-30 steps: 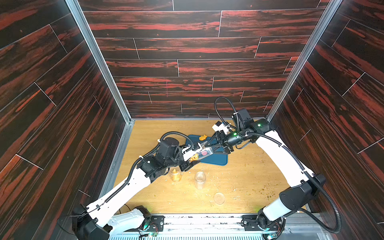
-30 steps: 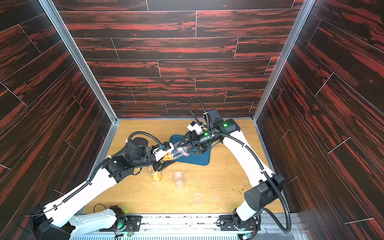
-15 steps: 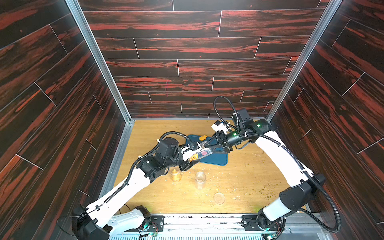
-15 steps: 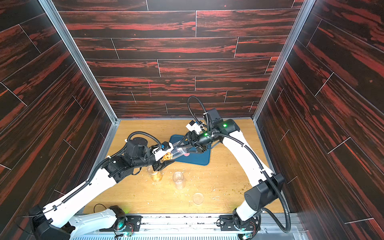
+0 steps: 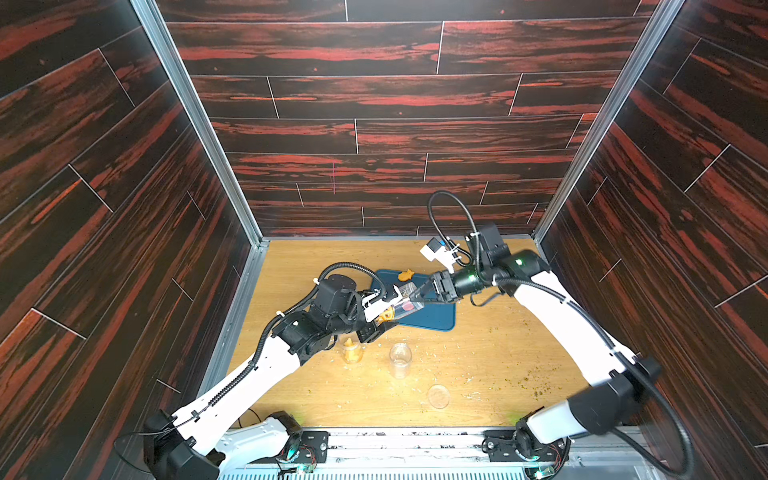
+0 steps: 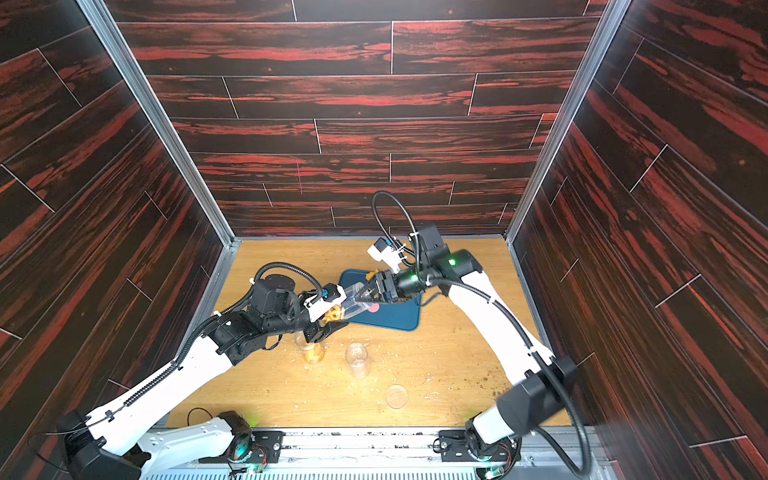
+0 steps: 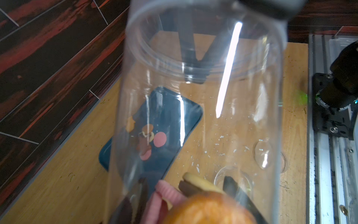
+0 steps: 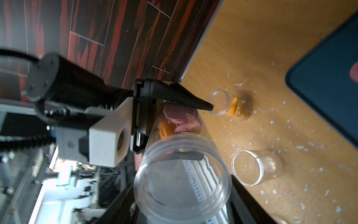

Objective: Pour the cookies out of the jar
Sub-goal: Unscrew the lid from the jar.

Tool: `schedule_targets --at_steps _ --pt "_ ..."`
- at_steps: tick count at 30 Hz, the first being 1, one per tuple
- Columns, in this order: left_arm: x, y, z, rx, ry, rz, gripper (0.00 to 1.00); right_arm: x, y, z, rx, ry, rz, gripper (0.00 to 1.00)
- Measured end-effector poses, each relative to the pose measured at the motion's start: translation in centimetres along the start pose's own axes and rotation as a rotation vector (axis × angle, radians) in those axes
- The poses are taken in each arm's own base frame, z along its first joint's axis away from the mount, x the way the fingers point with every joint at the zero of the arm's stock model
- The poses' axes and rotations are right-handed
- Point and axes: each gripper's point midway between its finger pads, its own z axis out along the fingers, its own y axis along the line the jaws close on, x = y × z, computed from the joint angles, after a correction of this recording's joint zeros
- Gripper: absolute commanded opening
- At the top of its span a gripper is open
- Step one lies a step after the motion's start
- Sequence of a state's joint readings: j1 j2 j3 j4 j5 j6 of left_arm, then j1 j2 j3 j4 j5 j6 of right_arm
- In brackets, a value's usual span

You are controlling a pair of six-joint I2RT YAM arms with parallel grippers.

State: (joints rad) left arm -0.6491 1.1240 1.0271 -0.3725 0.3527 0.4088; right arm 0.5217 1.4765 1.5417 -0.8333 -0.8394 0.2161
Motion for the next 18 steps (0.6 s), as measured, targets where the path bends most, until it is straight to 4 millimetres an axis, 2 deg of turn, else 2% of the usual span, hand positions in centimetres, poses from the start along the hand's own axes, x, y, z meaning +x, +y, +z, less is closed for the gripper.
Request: schedule_targets --at_steps 8,18 --pt "-0.47 -0.27 -0.43 0.007 -0.019 0.013 0.24 -0.08 0.68 -0.29 -0.010 -0.066 -0.263 0.64" --pt "-0.59 -0.04 -0.59 0.000 -0.026 0.020 0.23 -0.41 0.73 -0.22 -0.007 -0.079 -0.432 0.64"
